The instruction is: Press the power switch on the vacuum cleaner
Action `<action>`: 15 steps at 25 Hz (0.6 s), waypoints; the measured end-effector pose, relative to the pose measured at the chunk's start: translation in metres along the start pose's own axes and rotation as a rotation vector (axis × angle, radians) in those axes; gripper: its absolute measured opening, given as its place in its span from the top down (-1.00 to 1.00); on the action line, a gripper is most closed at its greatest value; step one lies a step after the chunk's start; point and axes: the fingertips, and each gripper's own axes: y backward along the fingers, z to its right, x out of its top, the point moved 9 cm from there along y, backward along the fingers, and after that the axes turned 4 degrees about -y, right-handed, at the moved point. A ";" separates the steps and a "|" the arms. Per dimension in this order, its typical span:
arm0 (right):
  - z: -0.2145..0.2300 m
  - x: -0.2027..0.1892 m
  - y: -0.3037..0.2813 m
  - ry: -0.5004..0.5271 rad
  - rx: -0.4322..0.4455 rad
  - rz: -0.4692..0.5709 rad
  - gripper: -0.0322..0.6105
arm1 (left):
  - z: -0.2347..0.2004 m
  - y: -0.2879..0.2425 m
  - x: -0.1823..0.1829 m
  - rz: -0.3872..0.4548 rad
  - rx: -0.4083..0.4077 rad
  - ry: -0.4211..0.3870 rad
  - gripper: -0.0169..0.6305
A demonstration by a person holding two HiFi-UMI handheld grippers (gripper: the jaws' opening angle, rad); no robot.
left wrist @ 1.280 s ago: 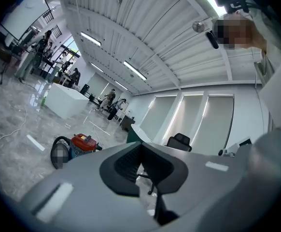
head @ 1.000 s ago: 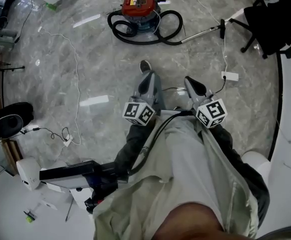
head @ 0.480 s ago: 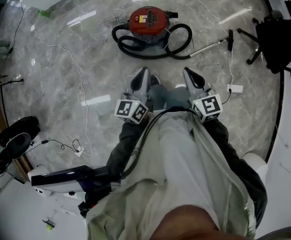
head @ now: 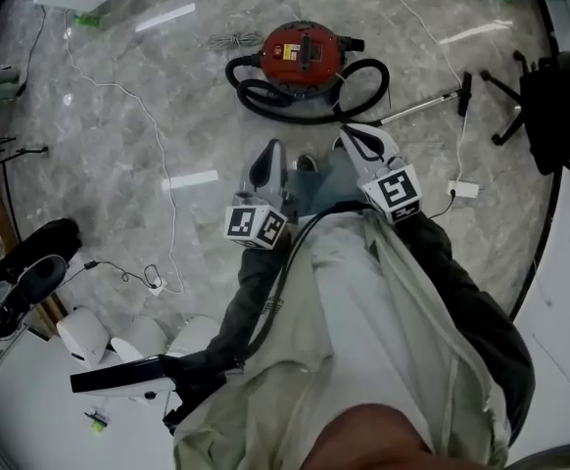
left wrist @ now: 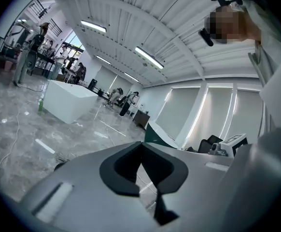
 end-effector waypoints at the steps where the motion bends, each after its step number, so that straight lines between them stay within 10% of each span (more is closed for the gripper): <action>1: 0.008 0.004 -0.012 0.013 0.010 -0.015 0.90 | -0.006 -0.008 0.003 0.010 0.014 0.005 0.93; 15: 0.074 -0.100 -0.268 0.237 -0.112 -0.379 0.90 | -0.141 -0.081 -0.078 -0.106 0.067 -0.021 0.93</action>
